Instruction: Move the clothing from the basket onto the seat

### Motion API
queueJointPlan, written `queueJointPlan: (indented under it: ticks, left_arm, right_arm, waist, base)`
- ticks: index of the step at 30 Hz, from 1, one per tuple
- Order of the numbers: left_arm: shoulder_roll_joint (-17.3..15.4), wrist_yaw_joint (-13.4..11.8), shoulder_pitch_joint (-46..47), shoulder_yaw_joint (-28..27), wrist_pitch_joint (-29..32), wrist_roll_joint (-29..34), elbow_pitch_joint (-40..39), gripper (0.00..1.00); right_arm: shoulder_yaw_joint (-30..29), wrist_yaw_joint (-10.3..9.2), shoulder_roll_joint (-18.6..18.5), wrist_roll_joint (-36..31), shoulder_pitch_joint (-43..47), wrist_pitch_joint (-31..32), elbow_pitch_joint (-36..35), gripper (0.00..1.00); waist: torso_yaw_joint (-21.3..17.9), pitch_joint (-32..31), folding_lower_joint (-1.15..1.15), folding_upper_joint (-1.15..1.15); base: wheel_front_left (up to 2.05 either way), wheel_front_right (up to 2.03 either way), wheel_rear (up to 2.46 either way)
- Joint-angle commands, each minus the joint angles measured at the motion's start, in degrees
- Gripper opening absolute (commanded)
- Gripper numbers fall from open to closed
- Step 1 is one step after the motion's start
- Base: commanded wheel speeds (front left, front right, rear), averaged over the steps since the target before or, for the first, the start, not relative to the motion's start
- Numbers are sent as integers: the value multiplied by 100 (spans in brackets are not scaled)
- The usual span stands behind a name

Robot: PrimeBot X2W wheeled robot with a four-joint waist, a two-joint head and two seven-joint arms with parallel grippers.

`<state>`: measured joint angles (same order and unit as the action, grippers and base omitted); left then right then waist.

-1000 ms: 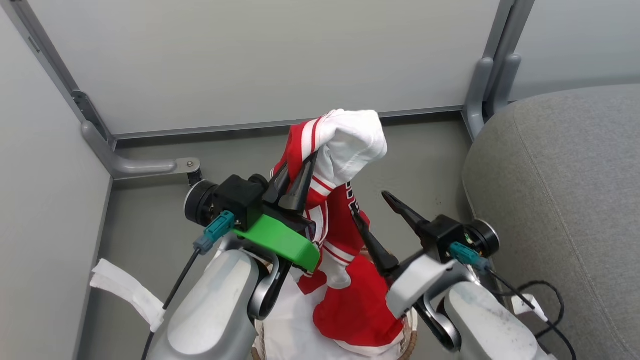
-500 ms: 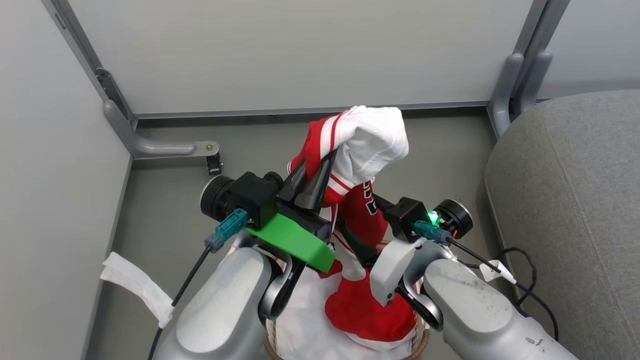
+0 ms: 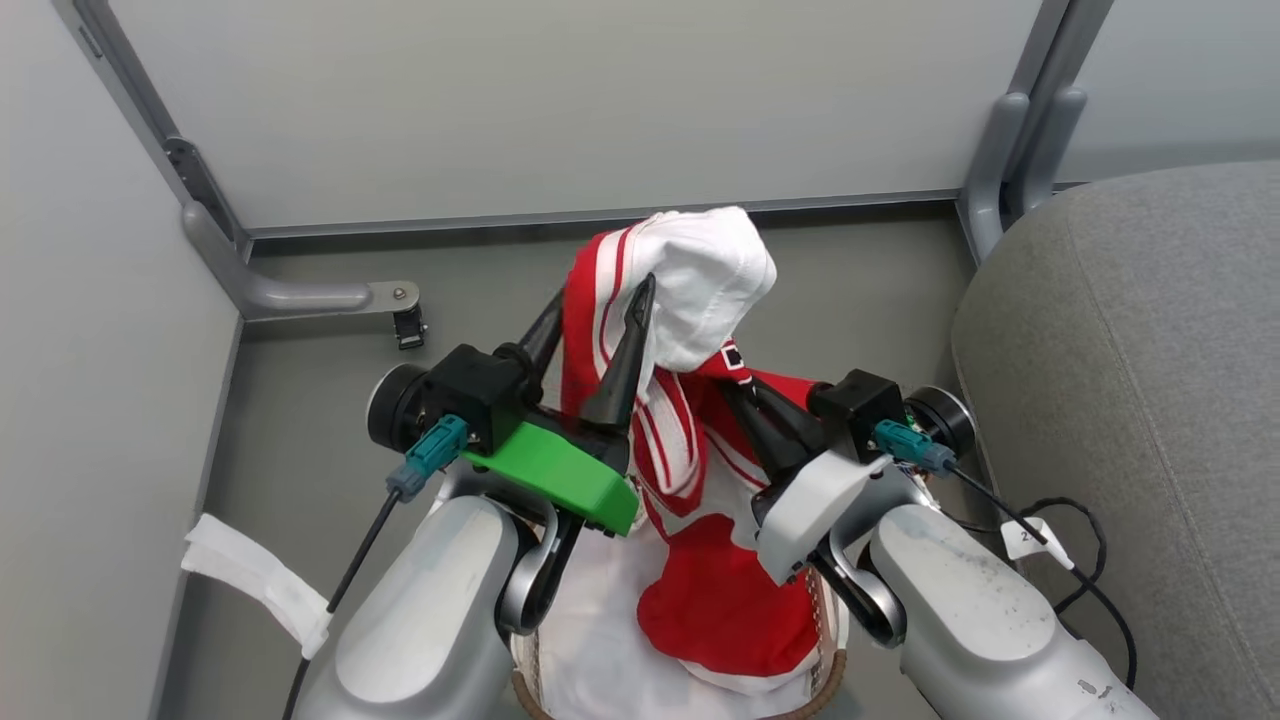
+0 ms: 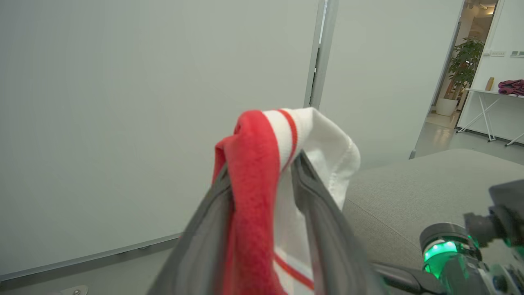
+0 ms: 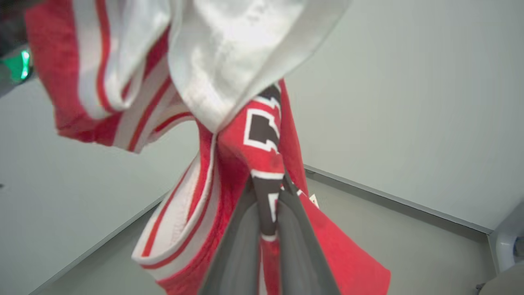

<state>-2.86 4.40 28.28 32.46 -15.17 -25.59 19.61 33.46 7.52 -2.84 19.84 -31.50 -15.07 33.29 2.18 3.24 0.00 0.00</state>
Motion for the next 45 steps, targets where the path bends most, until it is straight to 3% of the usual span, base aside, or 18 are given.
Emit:
queueJointPlan:
  ticks: [1, 6, 12, 29, 39, 45]
  left_arm:
    - [-15, -31, -77, -62, 3, 102, 22, 100]
    - [-14, 1, -303, -321, 4, 412, 77, 100]
    - [-15, 107, -628, -603, 4, 741, 106, 100]
    - [-21, 257, -967, -691, 4, 1049, -243, 100]
    - [-25, 311, -725, -345, 4, 1024, -200, 100]
    - [-24, 310, -857, -467, 3, 1165, -92, 100]
  right_arm:
    - [-113, -6, -19, -47, 124, -15, -92, 0]
    - [-484, -6, -23, -187, 354, -15, -468, 0]
    - [-901, -6, -21, -332, 665, -15, -958, 0]
    - [-1627, -6, -15, -286, 1236, -15, -1786, 0]
    - [-2168, -6, -16, -449, 1381, -15, -2139, 0]
    - [-2212, -6, -184, -662, 704, -15, -1872, 0]
  waist:
    - [-153, -9, 0, 0]
    - [-549, -40, 0, 0]
    - [-1297, -16, 0, 0]
    - [-3205, 365, 0, 0]
    - [-3308, 719, 0, 0]
    - [-3296, 954, 0, 0]
  base:
    - [0, 0, 0]
    - [0, 0, 0]
    - [0, 0, 0]
    - [0, 0, 0]
    - [0, 0, 0]
    - [0, 0, 0]
